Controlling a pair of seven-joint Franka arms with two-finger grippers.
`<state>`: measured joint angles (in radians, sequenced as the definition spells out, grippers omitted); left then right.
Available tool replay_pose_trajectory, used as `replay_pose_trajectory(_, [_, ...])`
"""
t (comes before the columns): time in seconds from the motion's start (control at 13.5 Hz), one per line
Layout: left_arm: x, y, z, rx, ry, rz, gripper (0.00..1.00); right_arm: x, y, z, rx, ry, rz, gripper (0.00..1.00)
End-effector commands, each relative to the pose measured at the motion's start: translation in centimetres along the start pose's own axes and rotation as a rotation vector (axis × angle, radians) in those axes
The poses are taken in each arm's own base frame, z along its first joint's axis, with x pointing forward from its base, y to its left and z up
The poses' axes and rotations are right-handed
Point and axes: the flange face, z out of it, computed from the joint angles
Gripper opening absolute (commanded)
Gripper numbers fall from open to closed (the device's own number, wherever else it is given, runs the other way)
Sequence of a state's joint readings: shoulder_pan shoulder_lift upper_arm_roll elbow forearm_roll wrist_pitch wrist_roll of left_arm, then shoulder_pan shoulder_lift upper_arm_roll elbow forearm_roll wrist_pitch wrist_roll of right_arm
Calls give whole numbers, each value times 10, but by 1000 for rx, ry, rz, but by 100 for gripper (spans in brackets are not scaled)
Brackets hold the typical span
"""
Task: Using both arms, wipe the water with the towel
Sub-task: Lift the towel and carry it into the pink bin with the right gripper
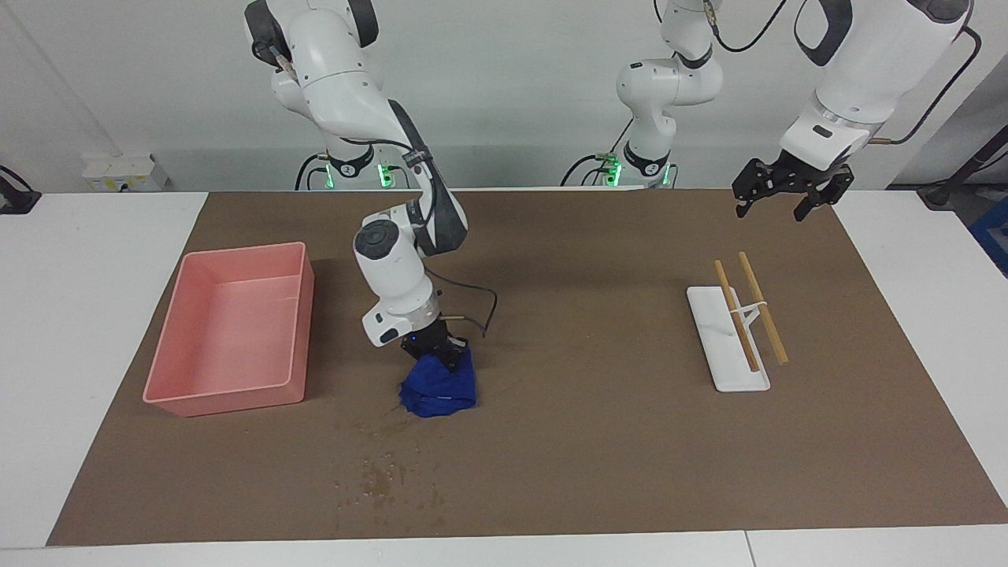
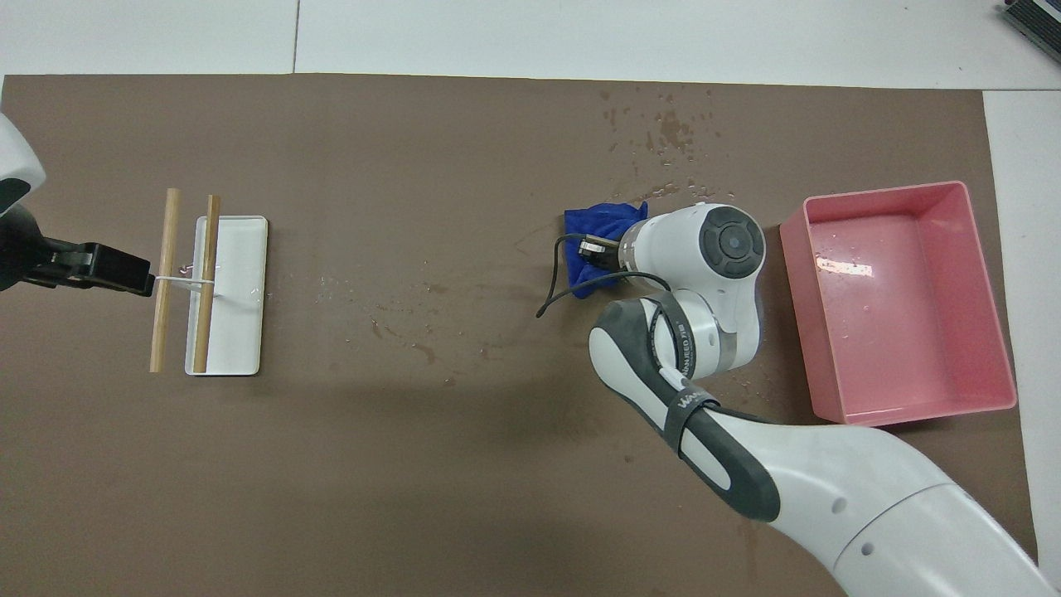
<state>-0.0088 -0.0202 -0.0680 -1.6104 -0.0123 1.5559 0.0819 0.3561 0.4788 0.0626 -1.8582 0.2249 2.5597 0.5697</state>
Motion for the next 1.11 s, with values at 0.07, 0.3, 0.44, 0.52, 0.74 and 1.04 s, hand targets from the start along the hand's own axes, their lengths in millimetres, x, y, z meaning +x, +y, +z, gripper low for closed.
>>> replay_pose_trajectory(0.07, [-7, 1, -1, 5, 17, -10, 100, -64, -31, 54, -70, -156, 54, 0])
replay_pose_trajectory(0.3, [-7, 1, -1, 5, 17, -10, 100, -37, -8, 2, -148, -212, -34, 0])
replay_pose_trajectory(0.44, [-7, 1, 0, 4, 16, -10, 100, 3, 24, -49, -193, -224, -127, 0])
replay_pose_trajectory(0.52, [-7, 1, 0, 4, 16, -10, 100, 19, 40, -72, -213, -235, -188, 0])
replay_pose_trajectory(0.74, [-7, 1, -1, 5, 17, -10, 100, 53, 78, -142, -259, -278, -331, 0])
replay_pose_trajectory(1.04, [-7, 1, 0, 4, 16, -10, 100, 63, 99, -235, -355, -311, -466, 0])
